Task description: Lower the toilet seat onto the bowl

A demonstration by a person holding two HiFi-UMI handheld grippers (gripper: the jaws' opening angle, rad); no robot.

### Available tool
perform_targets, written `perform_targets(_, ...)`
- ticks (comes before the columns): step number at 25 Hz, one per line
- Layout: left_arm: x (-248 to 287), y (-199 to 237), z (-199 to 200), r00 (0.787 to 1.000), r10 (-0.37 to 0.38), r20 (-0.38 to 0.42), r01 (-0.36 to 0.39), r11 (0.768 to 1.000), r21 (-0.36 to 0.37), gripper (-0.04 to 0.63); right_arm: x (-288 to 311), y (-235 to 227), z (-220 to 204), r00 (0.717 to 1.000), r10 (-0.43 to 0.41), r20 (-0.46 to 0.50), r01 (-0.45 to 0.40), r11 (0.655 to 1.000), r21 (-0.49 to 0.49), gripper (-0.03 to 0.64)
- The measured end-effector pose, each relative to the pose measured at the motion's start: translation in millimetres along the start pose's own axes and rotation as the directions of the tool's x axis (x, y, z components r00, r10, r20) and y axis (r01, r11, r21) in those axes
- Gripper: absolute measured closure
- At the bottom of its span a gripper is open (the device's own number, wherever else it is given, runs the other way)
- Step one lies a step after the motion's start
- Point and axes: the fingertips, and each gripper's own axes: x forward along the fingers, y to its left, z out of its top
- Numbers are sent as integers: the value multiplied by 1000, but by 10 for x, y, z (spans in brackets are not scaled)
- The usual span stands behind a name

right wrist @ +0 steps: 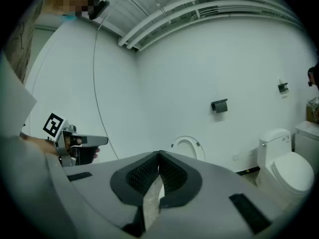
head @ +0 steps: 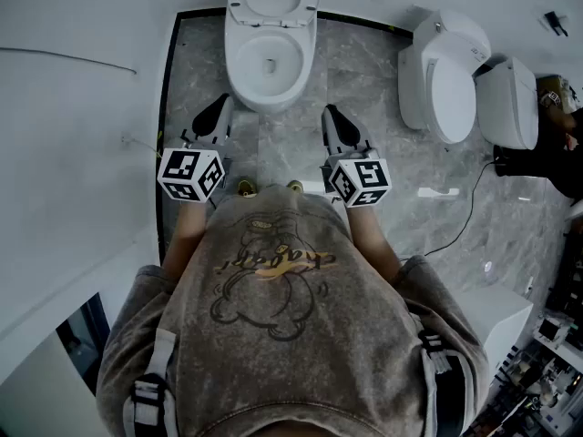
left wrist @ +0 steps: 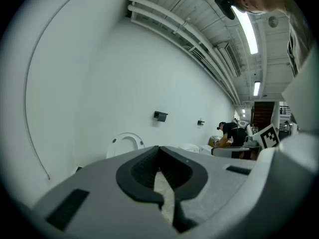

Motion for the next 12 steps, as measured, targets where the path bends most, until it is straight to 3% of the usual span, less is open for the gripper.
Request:
perform_targets(5, 22, -122, -9, 1000, 6, 0, -6, 1000, 3, 586, -98, -72, 18, 1000, 5, 20, -5, 1000, 21, 589)
perform_targets(12, 68, -287, -158, 999, 49, 8, -48, 999, -21, 586, -253, -170, -187, 998, 58, -21, -57, 998, 38, 589)
